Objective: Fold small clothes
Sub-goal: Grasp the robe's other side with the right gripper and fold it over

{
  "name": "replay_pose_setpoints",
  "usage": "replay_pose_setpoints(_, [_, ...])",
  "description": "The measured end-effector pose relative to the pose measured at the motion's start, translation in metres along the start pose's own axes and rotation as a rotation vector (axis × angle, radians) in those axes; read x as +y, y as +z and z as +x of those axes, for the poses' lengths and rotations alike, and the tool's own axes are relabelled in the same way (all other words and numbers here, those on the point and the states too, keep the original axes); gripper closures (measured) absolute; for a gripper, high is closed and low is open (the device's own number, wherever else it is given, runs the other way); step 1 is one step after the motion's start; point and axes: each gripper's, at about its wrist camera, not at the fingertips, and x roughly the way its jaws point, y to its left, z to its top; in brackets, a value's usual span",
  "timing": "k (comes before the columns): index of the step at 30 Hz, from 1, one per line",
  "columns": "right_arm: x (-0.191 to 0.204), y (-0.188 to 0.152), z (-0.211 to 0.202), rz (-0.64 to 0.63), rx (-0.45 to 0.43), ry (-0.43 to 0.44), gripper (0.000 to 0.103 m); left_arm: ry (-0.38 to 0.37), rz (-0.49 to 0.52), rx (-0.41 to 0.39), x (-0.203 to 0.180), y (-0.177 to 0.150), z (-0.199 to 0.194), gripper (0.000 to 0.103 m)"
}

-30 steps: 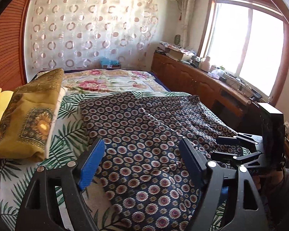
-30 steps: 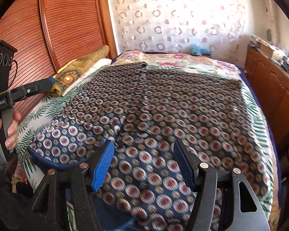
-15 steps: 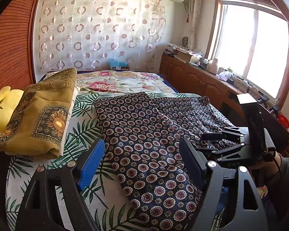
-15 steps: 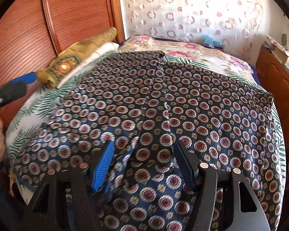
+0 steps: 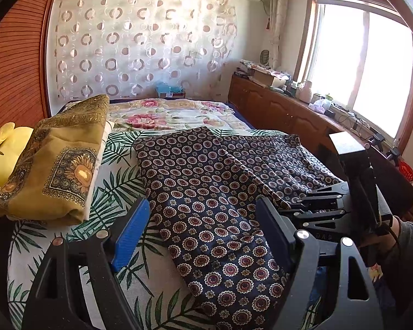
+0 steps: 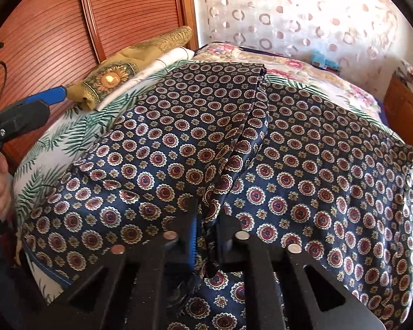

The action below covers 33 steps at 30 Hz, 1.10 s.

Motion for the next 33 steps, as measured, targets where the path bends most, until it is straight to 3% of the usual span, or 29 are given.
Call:
replay_pose_setpoints(7, [-0.018, -0.008, -0.024, 0.046, -0.09, -0.032, 0.098, -0.007, 0.001, 0.003, -0.002, -0.001, 0.001, 0.023])
replay_pose_setpoints(19, [-0.044, -0.05, -0.05, 0.132, -0.103, -0.16, 0.098, -0.054, 0.041, 0.055, -0.025, -0.006, 0.015, 0.023])
replay_pose_setpoints(33, [-0.019, -0.057, -0.085, 0.164, -0.14, -0.272, 0.098, -0.108, 0.092, 0.092, -0.055, -0.01, 0.03, 0.023])
